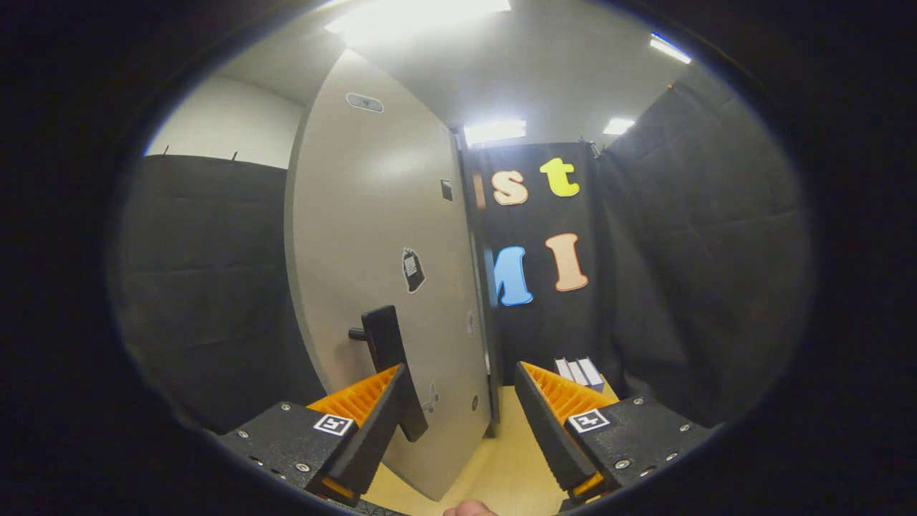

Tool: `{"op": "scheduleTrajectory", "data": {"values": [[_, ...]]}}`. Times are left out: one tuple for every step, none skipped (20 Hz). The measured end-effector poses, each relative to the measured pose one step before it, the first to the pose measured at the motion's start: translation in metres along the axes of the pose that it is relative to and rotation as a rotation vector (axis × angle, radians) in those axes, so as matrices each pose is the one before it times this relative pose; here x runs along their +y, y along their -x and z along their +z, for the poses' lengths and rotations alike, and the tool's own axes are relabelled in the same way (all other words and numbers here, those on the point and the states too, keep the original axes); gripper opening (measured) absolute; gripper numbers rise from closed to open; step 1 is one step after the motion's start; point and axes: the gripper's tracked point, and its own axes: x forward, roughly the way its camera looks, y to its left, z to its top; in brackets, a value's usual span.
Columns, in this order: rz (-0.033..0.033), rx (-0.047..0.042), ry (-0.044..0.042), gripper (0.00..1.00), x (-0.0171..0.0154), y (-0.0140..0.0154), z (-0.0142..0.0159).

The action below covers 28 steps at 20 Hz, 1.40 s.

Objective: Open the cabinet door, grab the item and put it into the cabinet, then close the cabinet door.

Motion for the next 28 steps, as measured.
{"op": "scheduleTrajectory", "data": {"values": [[0.00894,0.00441,-0.00822,0.93,0.00491,-0.00277,-0.00359],[0.00693,0.00227,-0.01471,0.93,0.00367,-0.00434,-0.00173],[0.00685,0.00510,-0.01968,0.93,0.00447,-0.00593,-0.00135],[0.00855,0.00280,-0.02121,0.93,0.00367,-0.00448,-0.00068],[0.00930,0.00550,-0.02014,0.93,0.00351,-0.00612,-0.00056],[0.01087,0.00322,-0.01580,0.93,0.00483,-0.00352,-0.00097],[0.00943,0.00250,-0.00591,0.93,0.00605,-0.00202,-0.00148],[0.00775,-0.00280,0.00316,0.93,0.00547,-0.00206,0.00003],[0.00742,-0.00301,0.00694,0.93,0.00606,-0.00264,0.00027],[0.00831,0.00042,0.00319,0.93,0.00539,-0.00442,-0.00045],[0.00831,0.00234,-0.00464,0.93,0.00581,-0.00477,-0.00379],[0.00844,0.00320,-0.00882,0.93,0.00564,-0.00425,-0.00239],[0.00821,0.00232,-0.00963,0.93,0.00593,-0.00449,-0.00124],[0.00752,0.00147,-0.00907,0.93,0.00598,-0.00467,-0.00123],[0.00793,0.00221,-0.00479,0.93,0.00597,-0.00550,-0.00157],[0.00811,0.00268,-0.00205,0.93,0.00595,-0.00539,-0.00067],[0.00626,0.00080,0.00319,0.93,0.00641,-0.00710,-0.00228],[0.00364,0.00164,0.00692,0.93,0.00536,-0.00649,-0.00150],[0.00462,0.00228,0.00322,0.93,0.00586,-0.00770,-0.00247],[0.00388,0.00296,0.00249,0.93,0.00480,-0.00929,-0.00401],[0.00549,0.00174,0.00500,0.93,0.00602,-0.00949,-0.00414],[0.00275,-0.00040,0.01087,0.93,0.00418,-0.01150,-0.00310],[0.00383,0.00351,0.01331,0.93,0.00492,-0.01117,-0.00285],[0.00379,0.00351,0.01152,0.93,0.00535,-0.01250,-0.00170],[0.00750,0.00022,0.00581,0.93,0.00753,-0.01245,-0.00088],[0.00851,-0.00068,0.00220,0.93,0.00682,-0.01237,0.00025],[0.01289,-0.00069,0.00032,0.93,0.00483,-0.01395,-0.00163],[0.01478,0.00356,0.00002,0.93,0.00643,-0.01505,-0.00115]]}}
